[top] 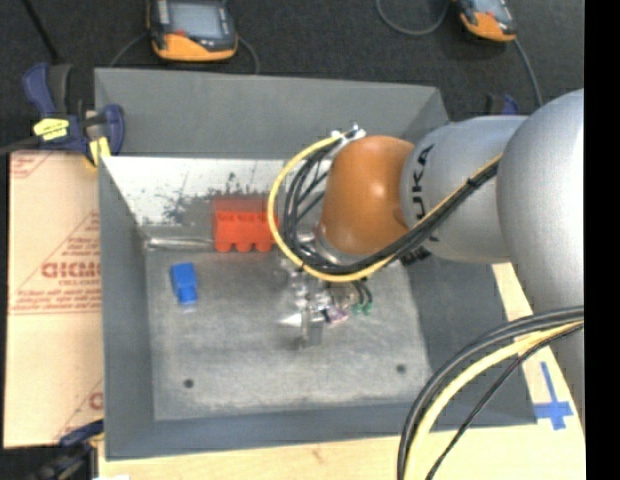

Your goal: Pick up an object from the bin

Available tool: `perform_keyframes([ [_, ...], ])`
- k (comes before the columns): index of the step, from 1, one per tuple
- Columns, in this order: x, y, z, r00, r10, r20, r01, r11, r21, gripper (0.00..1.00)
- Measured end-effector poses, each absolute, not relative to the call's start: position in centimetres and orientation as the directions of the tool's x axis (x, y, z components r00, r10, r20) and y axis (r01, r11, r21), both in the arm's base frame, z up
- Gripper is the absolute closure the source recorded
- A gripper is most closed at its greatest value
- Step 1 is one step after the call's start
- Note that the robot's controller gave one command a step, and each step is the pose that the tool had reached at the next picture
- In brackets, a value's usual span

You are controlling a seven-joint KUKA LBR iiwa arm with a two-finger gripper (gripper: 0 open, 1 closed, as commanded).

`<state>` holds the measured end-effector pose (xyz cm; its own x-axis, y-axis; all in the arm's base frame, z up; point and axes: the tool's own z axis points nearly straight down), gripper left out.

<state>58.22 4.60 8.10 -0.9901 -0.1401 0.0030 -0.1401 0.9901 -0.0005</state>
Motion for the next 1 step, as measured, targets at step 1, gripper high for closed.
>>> perform_keyframes([
  [1,57.58,3.99,7.02,-0.827,-0.562,0.0,-0.562,0.827,-0.001,0.0],
])
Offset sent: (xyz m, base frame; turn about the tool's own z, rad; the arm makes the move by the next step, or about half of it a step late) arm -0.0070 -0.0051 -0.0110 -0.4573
